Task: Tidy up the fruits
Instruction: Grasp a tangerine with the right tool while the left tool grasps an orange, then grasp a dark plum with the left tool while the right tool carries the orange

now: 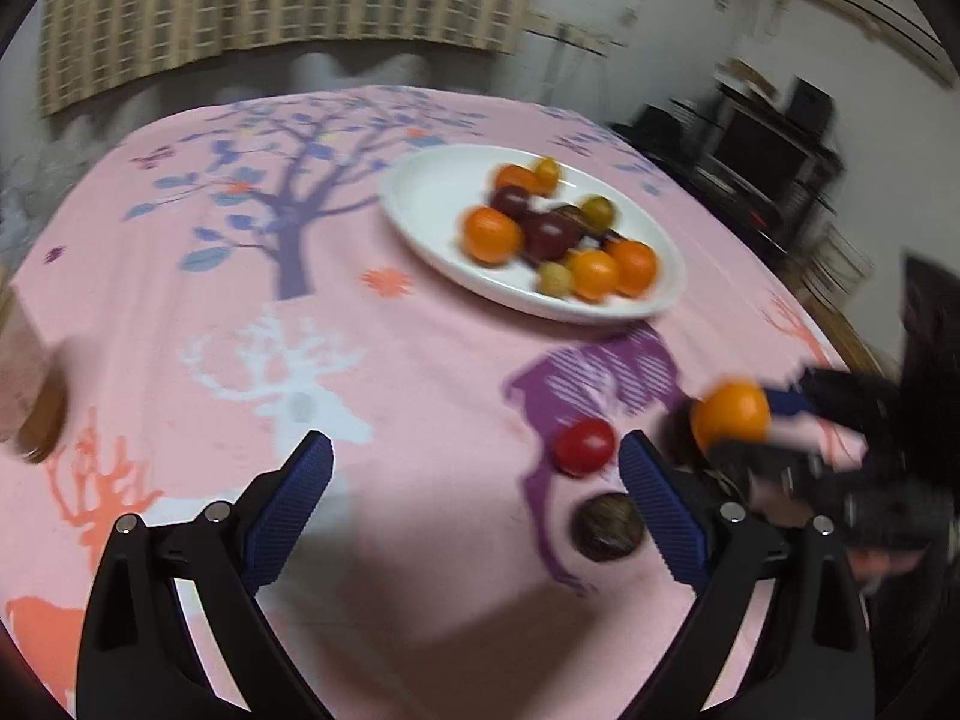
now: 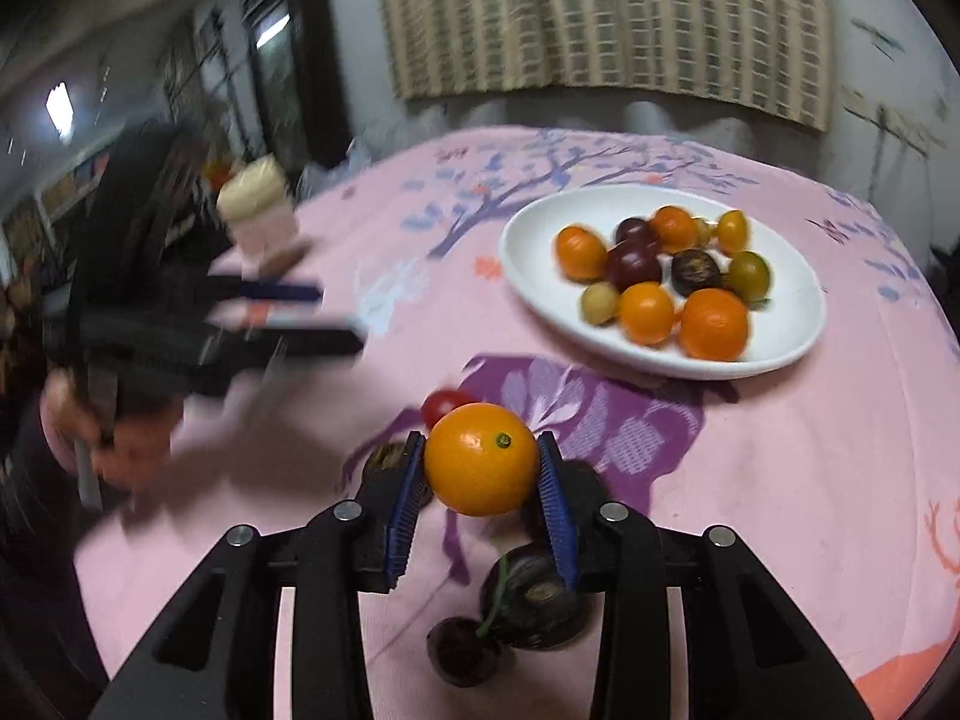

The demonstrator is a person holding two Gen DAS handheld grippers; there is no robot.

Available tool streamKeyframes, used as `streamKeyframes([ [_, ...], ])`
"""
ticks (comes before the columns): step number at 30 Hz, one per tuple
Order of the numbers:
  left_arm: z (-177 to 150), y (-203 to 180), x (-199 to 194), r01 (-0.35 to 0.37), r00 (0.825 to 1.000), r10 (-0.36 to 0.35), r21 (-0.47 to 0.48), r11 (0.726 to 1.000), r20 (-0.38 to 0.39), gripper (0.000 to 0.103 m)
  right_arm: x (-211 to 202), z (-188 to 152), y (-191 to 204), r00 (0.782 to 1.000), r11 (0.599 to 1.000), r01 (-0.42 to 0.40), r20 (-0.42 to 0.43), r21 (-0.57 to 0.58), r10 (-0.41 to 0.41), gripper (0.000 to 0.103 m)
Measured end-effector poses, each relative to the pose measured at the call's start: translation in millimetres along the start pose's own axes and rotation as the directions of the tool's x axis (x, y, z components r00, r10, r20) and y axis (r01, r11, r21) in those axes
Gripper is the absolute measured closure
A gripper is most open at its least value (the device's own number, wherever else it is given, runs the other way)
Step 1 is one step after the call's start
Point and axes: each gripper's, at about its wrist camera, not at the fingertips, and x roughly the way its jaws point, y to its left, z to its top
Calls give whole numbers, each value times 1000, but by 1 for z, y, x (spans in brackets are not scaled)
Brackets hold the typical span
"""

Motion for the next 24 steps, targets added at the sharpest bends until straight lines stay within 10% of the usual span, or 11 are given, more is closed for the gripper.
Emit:
streamKeyframes([
  [10,-25,-55,32,75,991,-49,210,975,-126,50,-7,6,-31,999,988,7,45,155,-15,65],
  [24,-33,-67,41,25,992,11,295,955,-122,61,-7,6,-32,999,987,28,40,159,-35,65],
])
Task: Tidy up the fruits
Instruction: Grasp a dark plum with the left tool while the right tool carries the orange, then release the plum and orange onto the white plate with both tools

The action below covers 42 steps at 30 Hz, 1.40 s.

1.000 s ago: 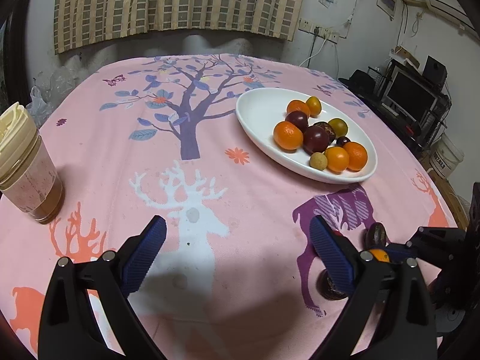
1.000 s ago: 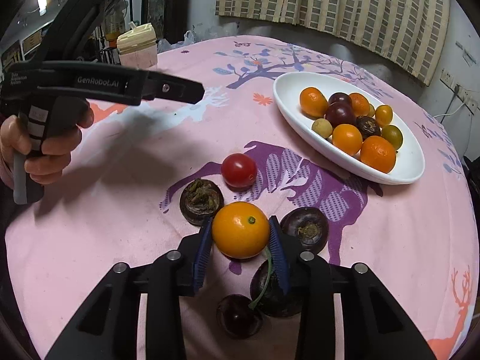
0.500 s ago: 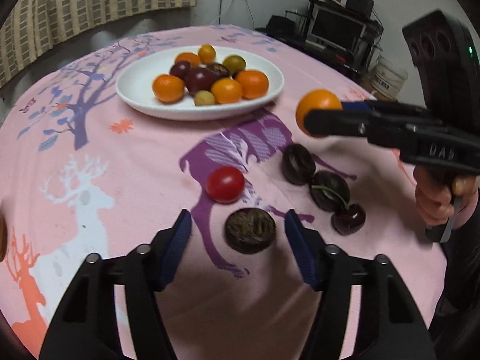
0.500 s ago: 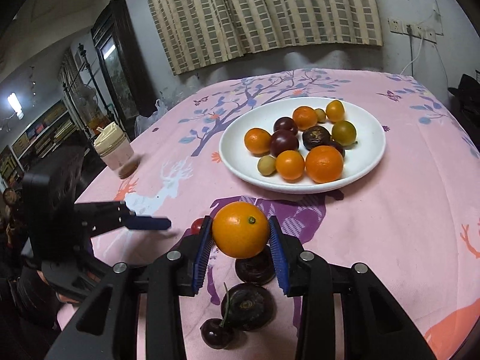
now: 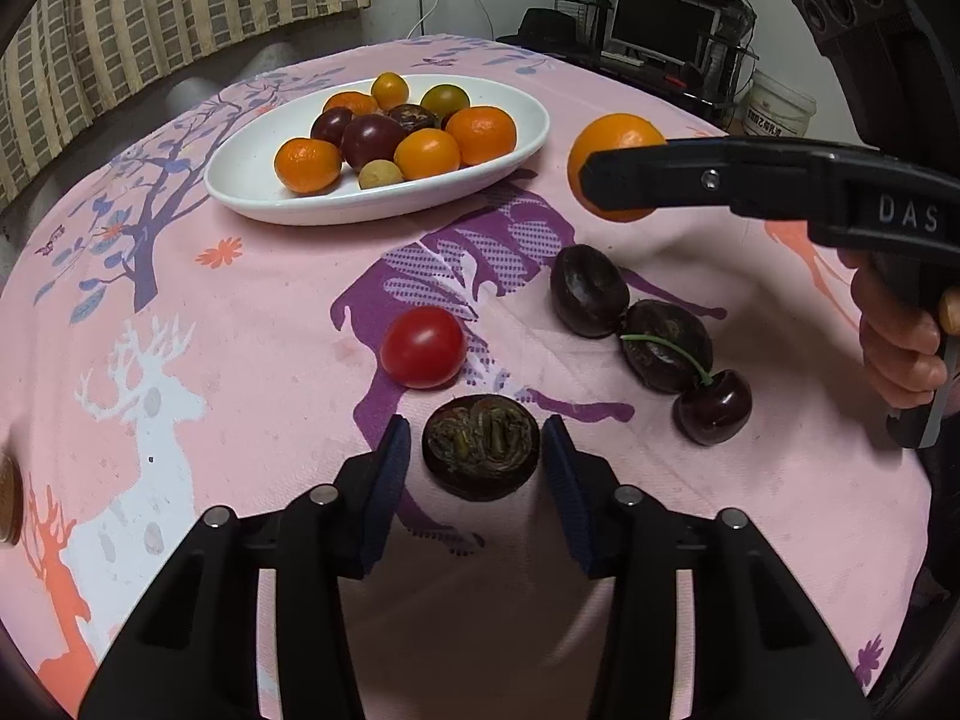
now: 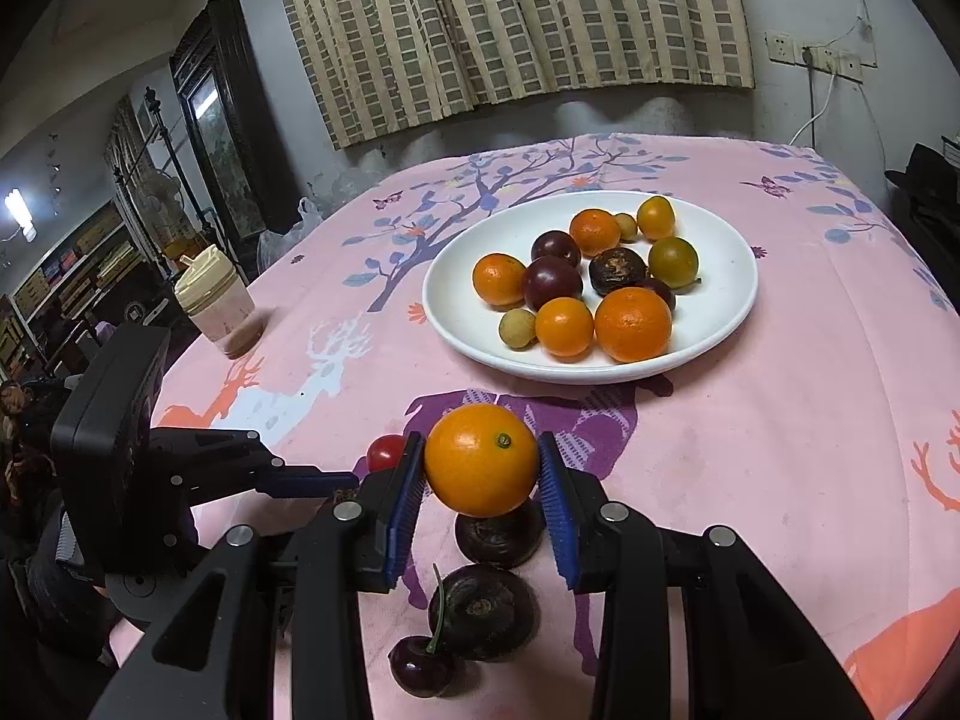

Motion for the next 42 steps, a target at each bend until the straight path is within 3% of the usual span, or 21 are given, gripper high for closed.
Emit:
streamKeyframes([
  [1,0,-1,0,3,1000,-3,6,1000,1,65,0,0,0,1000,1000,3,1,-3,-3,65],
  [8,-1,0,-4,16,1000,-16,-17,1000,2,65,1,0,1,1000,1000,25,-3,-9,-25,65],
  [14,10,8,-26,102,993,-98,-72,992,65,66,5,0,-1,998,998,55,-6,-15,-55,65],
  [18,36,24,-33,151,986,-143,-102,983,88,66,9,6,-7,999,999,43,-8,3,-43,65],
  [22,82,42,-30,101,987,-88,-97,990,131,66,15,26,-15,999,999,42,30,28,-43,65],
  [27,142,75,-7,77,979,-44,-166,983,197,66,32,69,-45,992,991,73,98,111,-84,65],
  [31,171,97,28,-8,983,45,-205,979,177,66,57,89,-68,987,983,124,85,134,-137,65],
  [35,180,111,54,-72,987,103,-239,968,121,65,83,97,-82,985,978,160,49,133,-168,62],
  [36,179,113,55,-91,986,123,-250,964,114,57,85,97,-82,985,978,161,42,133,-167,51],
  [37,176,112,52,-98,984,133,-256,962,121,40,85,97,-82,986,979,155,36,134,-161,49],
  [39,170,108,40,-119,975,163,-265,957,150,17,77,96,-76,987,982,149,51,115,-156,48],
  [42,154,100,16,-140,967,188,-259,956,171,14,61,96,-62,983,983,166,67,78,-171,42],
])
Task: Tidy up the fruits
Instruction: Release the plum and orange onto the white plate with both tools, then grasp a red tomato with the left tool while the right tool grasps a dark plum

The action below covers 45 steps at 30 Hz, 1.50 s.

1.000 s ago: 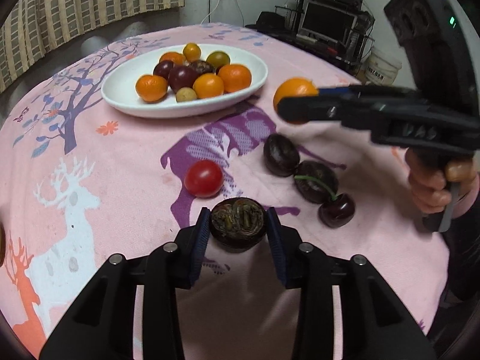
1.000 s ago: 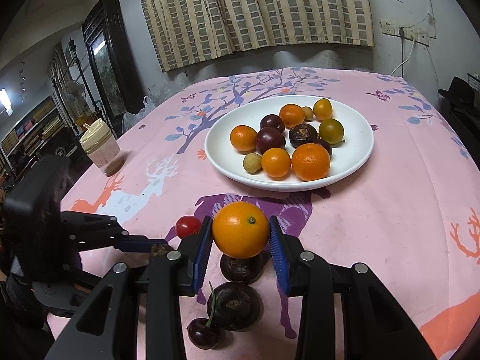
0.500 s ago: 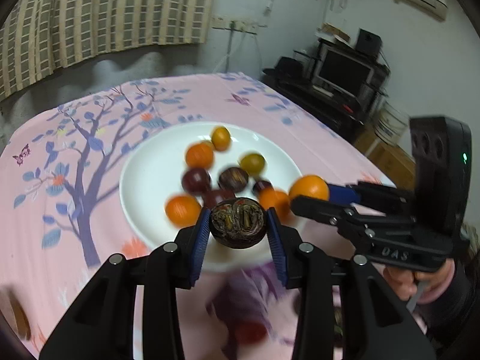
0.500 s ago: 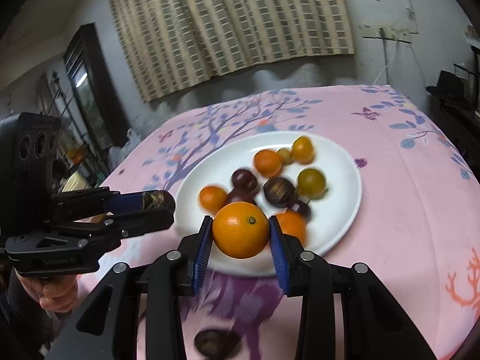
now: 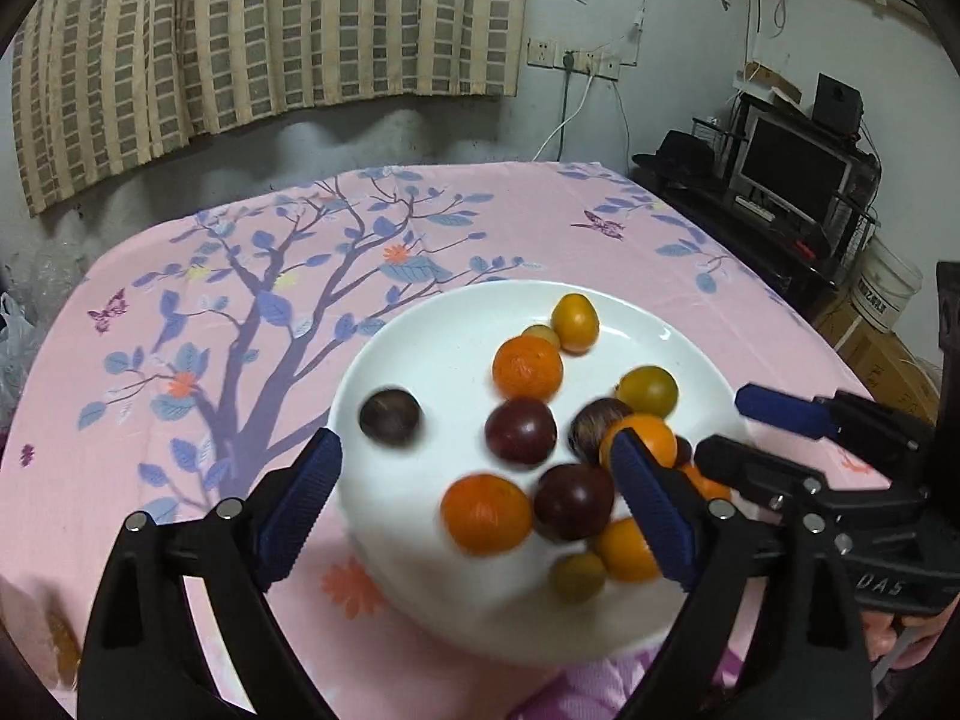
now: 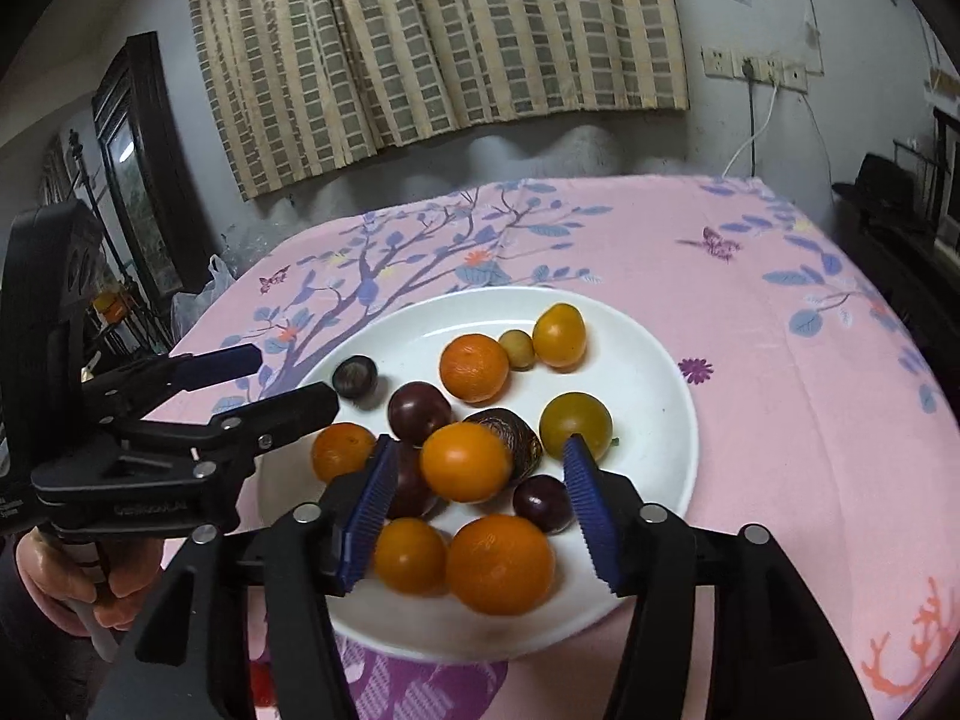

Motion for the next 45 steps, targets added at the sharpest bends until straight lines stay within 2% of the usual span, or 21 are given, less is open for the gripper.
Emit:
streamKeyframes([
  [3,-18,2,-28,-12,1000,12,-13,1000,12,8,-18,-10,10,1000,1000,-19,-20,-4,19,41],
  [7,-55,8,-56,-29,1000,29,-85,996,0,6,-28,-42,26,993,999,-46,-109,-4,46,41],
  [11,-93,19,-69,-40,999,38,-191,981,-13,5,-30,-78,45,980,999,6,-200,-41,-15,41],
  [14,-109,26,-70,-55,998,48,-226,973,-36,5,-32,-93,54,974,998,-5,-226,-62,-9,41],
  [17,-113,28,-70,-121,993,115,-214,969,-40,5,-32,-102,59,968,997,-15,-250,-75,-4,41],
  [25,-115,27,-70,-138,990,130,-197,971,-56,5,-27,-112,67,961,992,0,-275,-127,-35,41],
  [33,-114,26,-71,-138,990,130,-194,971,-49,5,-25,-114,66,959,990,24,-276,-140,-62,49],
  [36,-113,26,-72,-139,990,131,-195,971,-51,5,-25,-114,65,960,988,38,-270,-147,-77,57],
  [38,-113,26,-71,-139,990,131,-195,971,-55,5,-26,-113,64,961,991,17,-270,-136,-54,64],
  [42,-114,25,-71,-120,992,112,-182,976,-58,5,-27,-110,58,962,995,-1,-271,-99,-26,64],
  [45,-114,14,-72,-45,998,39,-132,990,-51,6,-34,-104,47,972,999,-21,-236,-25,15,64],
])
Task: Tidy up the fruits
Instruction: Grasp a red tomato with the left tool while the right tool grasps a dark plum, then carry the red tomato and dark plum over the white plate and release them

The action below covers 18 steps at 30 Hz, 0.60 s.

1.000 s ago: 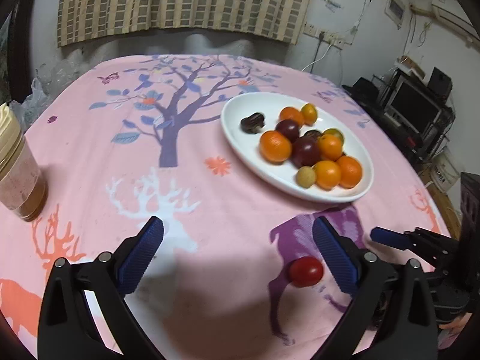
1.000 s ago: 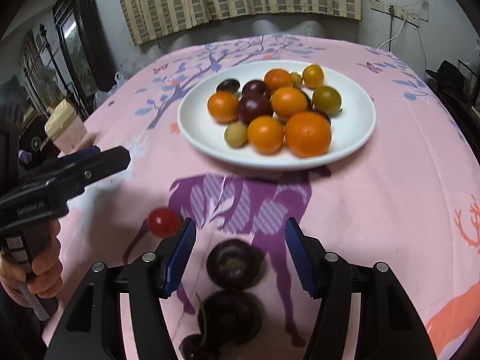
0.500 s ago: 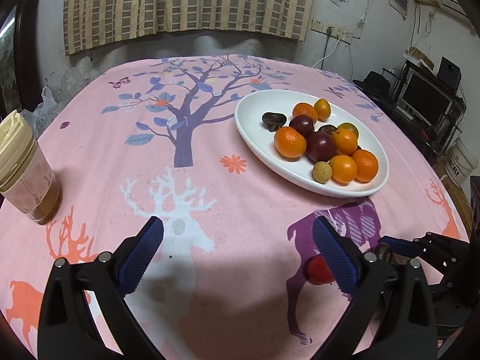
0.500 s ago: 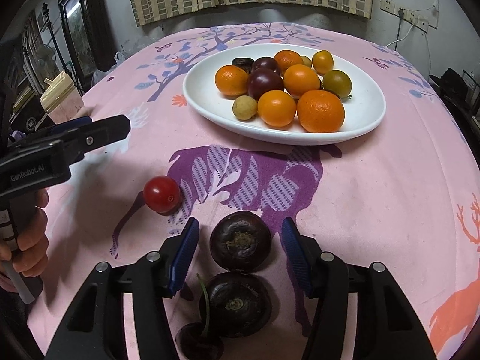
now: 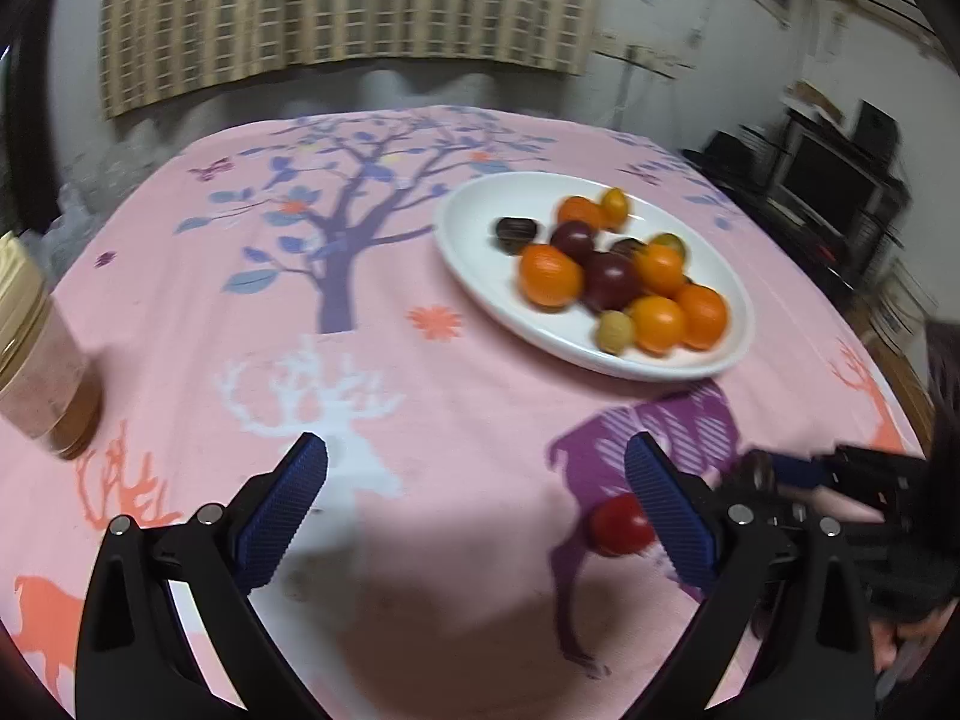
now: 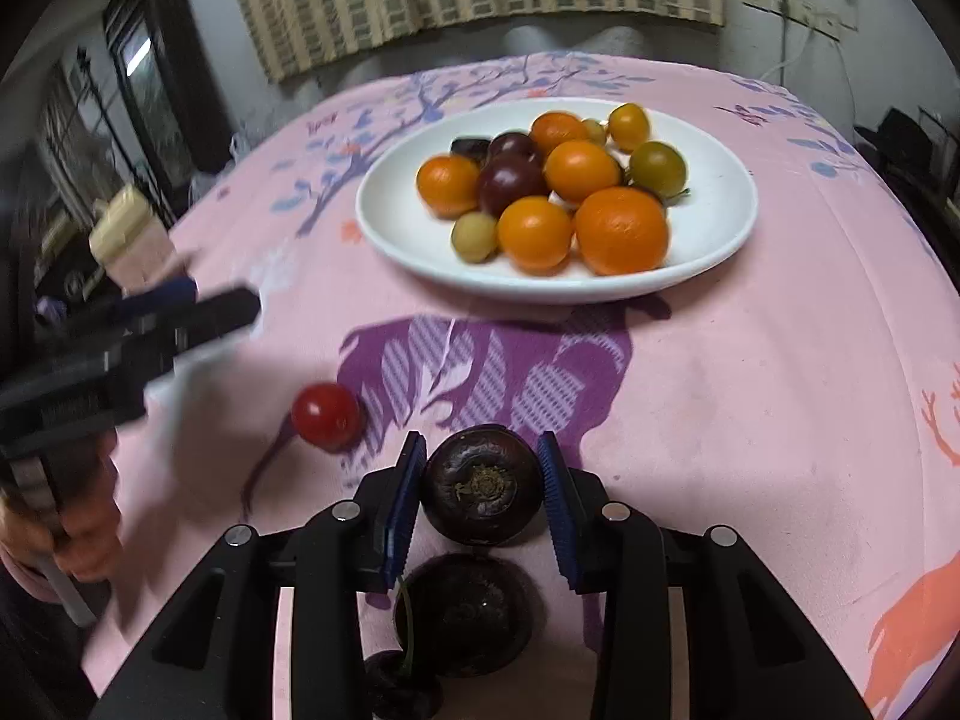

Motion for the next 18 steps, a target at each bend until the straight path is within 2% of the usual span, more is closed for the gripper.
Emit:
streamKeyframes([
  [3,-5,-18,0,52,999,-51,80,995,-12,7,-13,4,-10,998,999,19,66,47,-22,64],
  [6,-13,-38,7,91,995,-84,161,983,-54,36,-18,6,-20,996,996,26,84,86,-33,64],
  [7,-14,-41,9,106,993,-95,168,980,-71,40,-18,6,-22,996,995,27,84,97,-35,64],
  [11,-22,-51,17,133,988,-116,191,972,-98,43,-19,6,-24,995,994,39,88,103,-48,64],
  [16,-27,-58,26,161,982,-134,211,964,-136,65,-20,5,-24,995,995,38,87,95,-46,64],
  [18,-28,-58,28,147,984,-119,221,964,-136,65,-20,5,-24,995,995,40,85,96,-48,64],
])
